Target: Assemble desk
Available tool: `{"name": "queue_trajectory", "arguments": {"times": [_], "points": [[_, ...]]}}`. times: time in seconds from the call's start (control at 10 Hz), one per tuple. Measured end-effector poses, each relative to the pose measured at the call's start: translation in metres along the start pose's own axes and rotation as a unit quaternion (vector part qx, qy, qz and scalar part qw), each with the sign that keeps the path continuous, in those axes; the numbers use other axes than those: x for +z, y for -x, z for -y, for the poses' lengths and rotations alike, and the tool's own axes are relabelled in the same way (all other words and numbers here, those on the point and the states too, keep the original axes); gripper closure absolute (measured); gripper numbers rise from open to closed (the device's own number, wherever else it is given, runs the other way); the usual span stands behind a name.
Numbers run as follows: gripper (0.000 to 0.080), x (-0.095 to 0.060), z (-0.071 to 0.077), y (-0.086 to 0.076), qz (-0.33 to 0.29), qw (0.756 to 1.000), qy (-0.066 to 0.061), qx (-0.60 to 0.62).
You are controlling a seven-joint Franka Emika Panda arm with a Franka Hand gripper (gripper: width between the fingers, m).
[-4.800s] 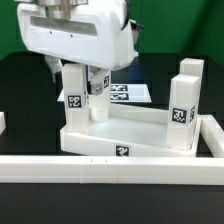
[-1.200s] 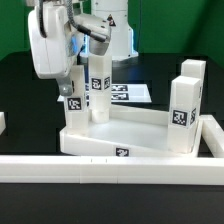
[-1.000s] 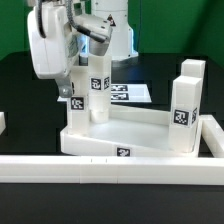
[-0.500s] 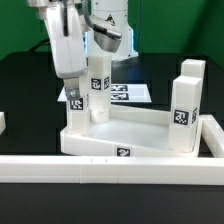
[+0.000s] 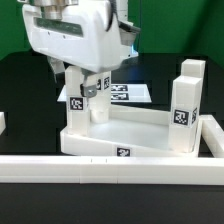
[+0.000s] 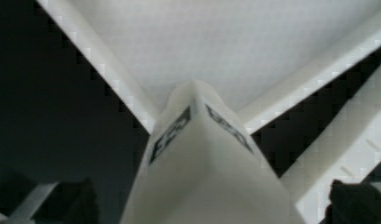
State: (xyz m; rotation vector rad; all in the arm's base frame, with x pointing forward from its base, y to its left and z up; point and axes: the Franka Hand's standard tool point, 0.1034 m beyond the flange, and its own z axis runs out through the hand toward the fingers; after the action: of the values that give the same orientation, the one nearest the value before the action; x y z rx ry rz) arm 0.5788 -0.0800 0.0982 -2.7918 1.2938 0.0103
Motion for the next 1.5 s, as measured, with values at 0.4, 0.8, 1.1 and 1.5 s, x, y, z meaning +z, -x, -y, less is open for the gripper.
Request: {"name": "queue_trajectory", "arguments": {"times": [0.4, 0.8, 1.1, 1.5], "points": [[0.015, -0.0007, 0.0012, -0.0003, -0.005, 0.984, 0.012, -0.18], [0.015, -0.0014, -0.002, -0.0028, -0.007, 0.939, 0.036, -0.343], [0.0395, -0.001, -0.0025, -0.0026, -0.007, 0.938, 0.037, -0.345], [0.0511, -0.0006, -0.0028, -0.0025, -0.007, 0.945, 0.037, -0.325]]}}
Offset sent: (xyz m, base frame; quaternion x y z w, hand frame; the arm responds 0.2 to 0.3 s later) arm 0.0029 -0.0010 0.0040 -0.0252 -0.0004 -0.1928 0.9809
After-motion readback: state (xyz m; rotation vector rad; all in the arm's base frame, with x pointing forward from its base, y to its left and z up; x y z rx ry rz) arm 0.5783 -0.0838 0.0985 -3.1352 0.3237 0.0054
